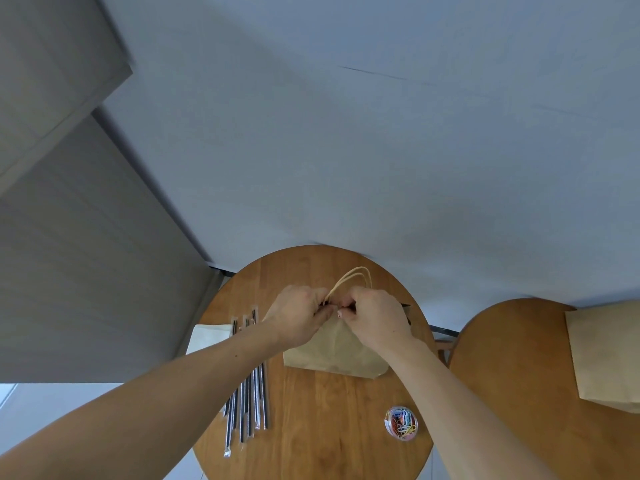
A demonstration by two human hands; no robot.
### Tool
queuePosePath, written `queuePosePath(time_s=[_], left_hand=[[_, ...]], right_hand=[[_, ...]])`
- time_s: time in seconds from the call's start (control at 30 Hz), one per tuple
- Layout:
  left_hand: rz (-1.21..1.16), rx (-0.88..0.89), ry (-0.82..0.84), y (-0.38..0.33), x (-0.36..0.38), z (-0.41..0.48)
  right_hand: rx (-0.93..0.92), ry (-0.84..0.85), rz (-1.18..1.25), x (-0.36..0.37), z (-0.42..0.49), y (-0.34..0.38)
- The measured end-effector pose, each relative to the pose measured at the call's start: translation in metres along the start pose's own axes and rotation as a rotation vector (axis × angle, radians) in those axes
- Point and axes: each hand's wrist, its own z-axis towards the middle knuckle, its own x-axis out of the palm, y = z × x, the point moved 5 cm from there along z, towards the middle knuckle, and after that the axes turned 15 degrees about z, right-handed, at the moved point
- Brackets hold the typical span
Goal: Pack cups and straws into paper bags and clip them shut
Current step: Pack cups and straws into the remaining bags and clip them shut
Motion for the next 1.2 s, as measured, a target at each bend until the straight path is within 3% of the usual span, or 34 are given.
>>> queuePosePath(time_s=[0.27,0.43,0.5,0.6,0.67,0.97,1.2], left_hand=[[-0.026,-0.015,-0.029,-0.004,-0.013,-0.009],[-0.02,-0.138,0.076,0.014,-0.012,-0.02],[-0.011,-0.203,0.158,0.024,-0.007,-0.026],[-0.033,-0.311,0.191,0.036,-0.003,-0.035],[-0.063,-0.341,0.176,0.034,-0.003,-0.04],[-0.063,-0.438,0.113,0.032,-0.015,-0.072],[-0.217,-0.471,-0.087,0.037,-0.065,-0.112]], right_hand=[[-0.116,-0.056,-0.054,-0.008,-0.018,0.012],[-0.467,-0.345,0.174,-0.047,-0.059,0.009],[-0.318,-0.334,0.131,-0.058,-0.067,-0.019],[0.122,-0.035,0.19,-0.047,-0.065,-0.068],[0.244,0.092,0.33,-0.035,-0.063,-0.087],[0.113,-0.044,0.329,-0.036,-0.051,-0.072],[0.115,-0.167,0.695,-0.052,-0.063,-0.016]])
